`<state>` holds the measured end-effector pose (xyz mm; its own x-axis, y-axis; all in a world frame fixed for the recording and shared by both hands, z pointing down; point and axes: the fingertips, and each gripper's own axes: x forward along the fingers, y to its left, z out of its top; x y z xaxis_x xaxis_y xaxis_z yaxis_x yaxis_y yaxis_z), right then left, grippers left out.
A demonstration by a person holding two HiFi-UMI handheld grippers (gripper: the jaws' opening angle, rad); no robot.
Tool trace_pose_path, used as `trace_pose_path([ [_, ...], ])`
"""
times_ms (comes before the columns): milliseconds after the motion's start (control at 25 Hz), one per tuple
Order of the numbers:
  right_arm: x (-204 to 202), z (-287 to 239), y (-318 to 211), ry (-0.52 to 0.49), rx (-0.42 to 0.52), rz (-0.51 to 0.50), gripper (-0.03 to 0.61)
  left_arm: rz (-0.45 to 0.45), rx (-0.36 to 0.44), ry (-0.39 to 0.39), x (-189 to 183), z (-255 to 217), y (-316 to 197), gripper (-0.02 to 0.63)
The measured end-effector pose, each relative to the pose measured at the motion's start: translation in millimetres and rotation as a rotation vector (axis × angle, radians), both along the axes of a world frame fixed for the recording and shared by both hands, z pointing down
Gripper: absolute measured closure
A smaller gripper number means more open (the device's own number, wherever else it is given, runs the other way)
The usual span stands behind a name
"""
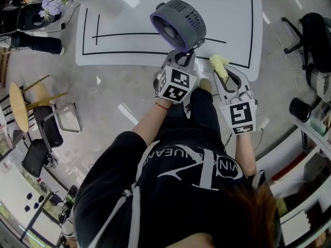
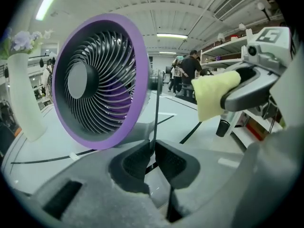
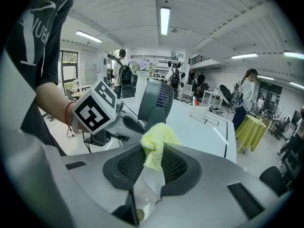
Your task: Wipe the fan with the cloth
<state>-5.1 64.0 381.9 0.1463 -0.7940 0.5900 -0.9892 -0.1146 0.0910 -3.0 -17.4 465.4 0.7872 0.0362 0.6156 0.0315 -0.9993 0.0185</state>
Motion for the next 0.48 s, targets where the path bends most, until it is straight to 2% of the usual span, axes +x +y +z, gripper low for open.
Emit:
trace_pose_path([
  [240,-3,3,0,-0.004,-0.002,0.001,0.491,-0.029,-0.031,-0.001,10,0,4,0.568],
  [400,-3,7,4,-0.006,-0.015,0.007,0.492,-0.085,-0.1,-0.002,21,-1,9,0.56],
  [480,-2,7,6,-0.005,-0.019,0.01,0.491,-0.111,-0.11,0.004,28,-3,12,0.558],
])
